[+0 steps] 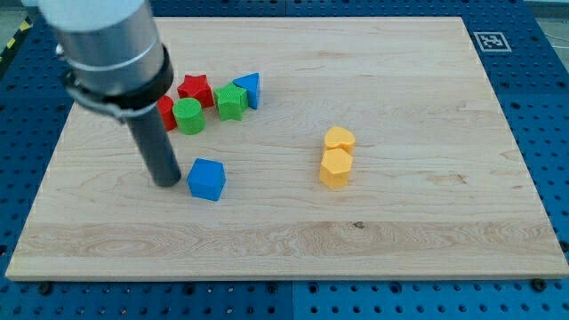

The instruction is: Move the blue cube diagonally to the yellow heart

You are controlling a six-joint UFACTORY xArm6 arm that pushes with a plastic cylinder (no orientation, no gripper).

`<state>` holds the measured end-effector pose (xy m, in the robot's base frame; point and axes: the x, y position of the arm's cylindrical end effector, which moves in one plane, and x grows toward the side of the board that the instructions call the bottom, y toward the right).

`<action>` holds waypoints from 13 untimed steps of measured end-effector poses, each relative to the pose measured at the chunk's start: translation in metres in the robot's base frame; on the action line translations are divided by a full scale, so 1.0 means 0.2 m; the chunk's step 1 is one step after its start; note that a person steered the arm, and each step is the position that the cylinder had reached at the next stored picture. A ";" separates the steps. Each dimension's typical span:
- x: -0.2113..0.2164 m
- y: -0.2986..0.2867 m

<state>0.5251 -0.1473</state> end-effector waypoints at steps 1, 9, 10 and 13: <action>0.06 0.05; -0.18 0.24; -0.06 0.24; 0.03 0.35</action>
